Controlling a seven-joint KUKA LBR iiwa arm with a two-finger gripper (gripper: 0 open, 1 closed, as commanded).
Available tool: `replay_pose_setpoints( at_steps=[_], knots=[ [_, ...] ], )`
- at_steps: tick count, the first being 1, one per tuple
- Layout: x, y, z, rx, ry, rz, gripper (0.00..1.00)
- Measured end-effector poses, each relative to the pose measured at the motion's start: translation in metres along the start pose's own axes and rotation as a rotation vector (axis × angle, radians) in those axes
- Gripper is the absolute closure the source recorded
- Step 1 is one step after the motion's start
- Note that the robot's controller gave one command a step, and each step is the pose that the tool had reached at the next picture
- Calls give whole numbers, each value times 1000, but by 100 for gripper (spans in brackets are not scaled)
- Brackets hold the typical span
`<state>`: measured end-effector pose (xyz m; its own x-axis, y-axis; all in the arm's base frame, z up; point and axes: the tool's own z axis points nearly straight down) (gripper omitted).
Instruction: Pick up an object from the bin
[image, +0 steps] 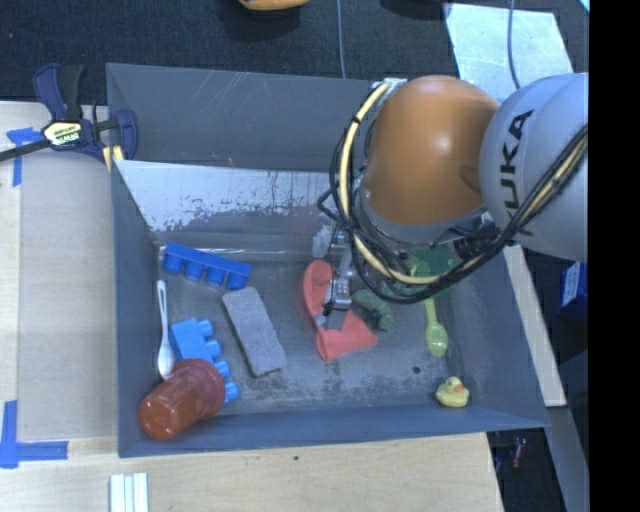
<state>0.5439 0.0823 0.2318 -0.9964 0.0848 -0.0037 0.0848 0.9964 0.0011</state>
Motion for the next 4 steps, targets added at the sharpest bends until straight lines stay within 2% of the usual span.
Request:
replay_pose_setpoints(
  at_steps=[1,2,3,4],
  knots=[
    [-15,-34,17,-1,-3,0,0],
    [-18,-65,52,-1,-5,-80,0],
    [5,-49,61,-1,-6,36,0],
    [13,-60,92,0,-7,-3,0]
  ],
)
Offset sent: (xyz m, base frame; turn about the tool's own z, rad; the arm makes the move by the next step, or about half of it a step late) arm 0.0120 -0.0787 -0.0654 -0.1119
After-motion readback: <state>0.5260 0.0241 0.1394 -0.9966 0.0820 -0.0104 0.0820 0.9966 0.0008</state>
